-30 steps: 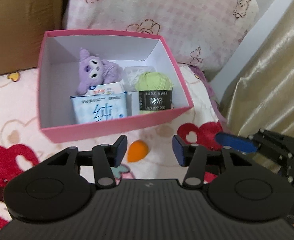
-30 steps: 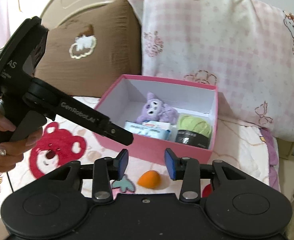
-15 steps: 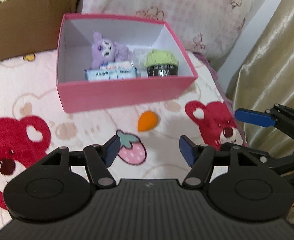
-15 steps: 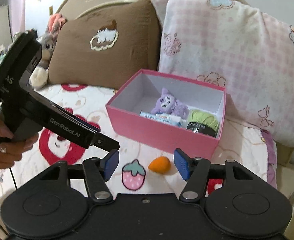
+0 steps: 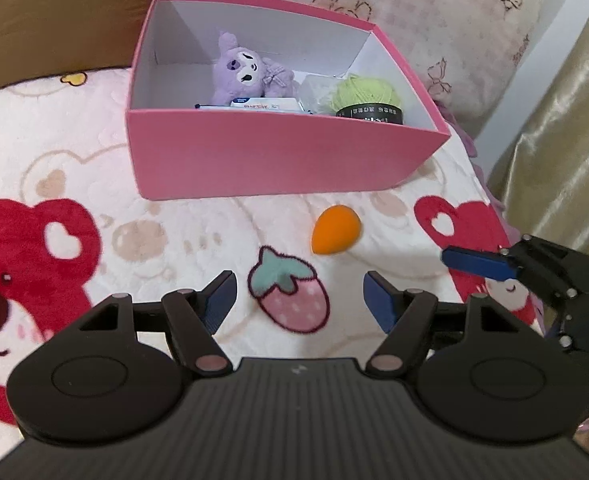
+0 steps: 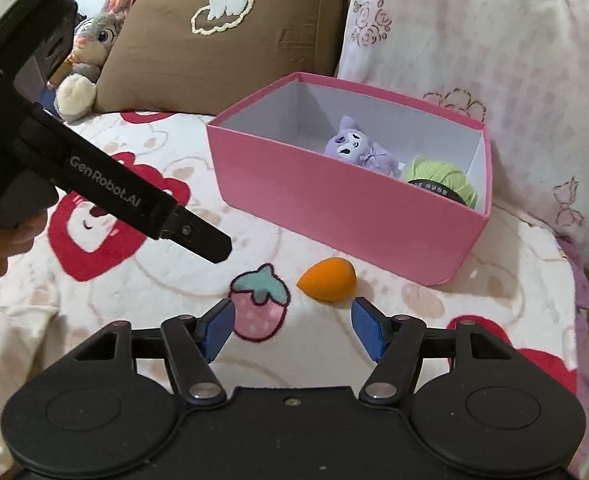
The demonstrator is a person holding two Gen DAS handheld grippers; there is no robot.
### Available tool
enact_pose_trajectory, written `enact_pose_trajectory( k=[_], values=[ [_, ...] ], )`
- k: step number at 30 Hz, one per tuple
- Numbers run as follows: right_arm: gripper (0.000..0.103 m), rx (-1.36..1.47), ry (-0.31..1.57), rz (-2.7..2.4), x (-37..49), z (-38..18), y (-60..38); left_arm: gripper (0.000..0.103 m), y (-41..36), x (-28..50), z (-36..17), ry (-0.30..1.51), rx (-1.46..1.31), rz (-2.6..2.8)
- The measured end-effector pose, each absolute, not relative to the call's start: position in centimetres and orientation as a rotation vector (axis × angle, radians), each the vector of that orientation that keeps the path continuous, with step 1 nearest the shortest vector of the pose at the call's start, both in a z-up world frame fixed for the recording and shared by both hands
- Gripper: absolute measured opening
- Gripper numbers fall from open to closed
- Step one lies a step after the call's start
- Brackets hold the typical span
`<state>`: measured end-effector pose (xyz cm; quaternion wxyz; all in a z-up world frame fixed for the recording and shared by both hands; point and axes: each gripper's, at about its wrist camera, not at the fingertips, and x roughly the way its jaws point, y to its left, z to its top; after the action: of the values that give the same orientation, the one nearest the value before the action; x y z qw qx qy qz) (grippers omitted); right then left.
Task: Organize objects
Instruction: 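Withdraw the left gripper from the box toward the orange sponge, then close the left gripper on the orange makeup sponge and lift it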
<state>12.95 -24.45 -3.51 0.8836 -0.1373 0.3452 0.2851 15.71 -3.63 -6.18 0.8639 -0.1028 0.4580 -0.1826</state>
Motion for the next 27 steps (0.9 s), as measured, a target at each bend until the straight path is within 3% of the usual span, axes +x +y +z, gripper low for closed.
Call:
enact_pose_trajectory(
  k=[9, 16, 22, 27],
  values=[
    [0.074, -0.26, 0.684, 0.561, 16.6, -7.6, -24.4, 0.069, -5.2, 17.5, -9.6, 0.869, -0.21, -0.416],
    [0.089, -0.354, 0.591, 0.56, 17.1, -9.3, -23.3, 0.081, -6.0, 19.0, -11.2, 0.874, -0.251, -0.437],
    [0.089, -0.355, 0.567, 0.576, 17.4, -10.6, -23.0, 0.09, -6.1, 19.9, -11.8, 0.869, -0.284, -0.43],
    [0.089, -0.283, 0.593, 0.567, 18.5, -11.5, -23.3, 0.092, -7.2, 20.1, -12.4, 0.879, -0.241, -0.466]
  ],
)
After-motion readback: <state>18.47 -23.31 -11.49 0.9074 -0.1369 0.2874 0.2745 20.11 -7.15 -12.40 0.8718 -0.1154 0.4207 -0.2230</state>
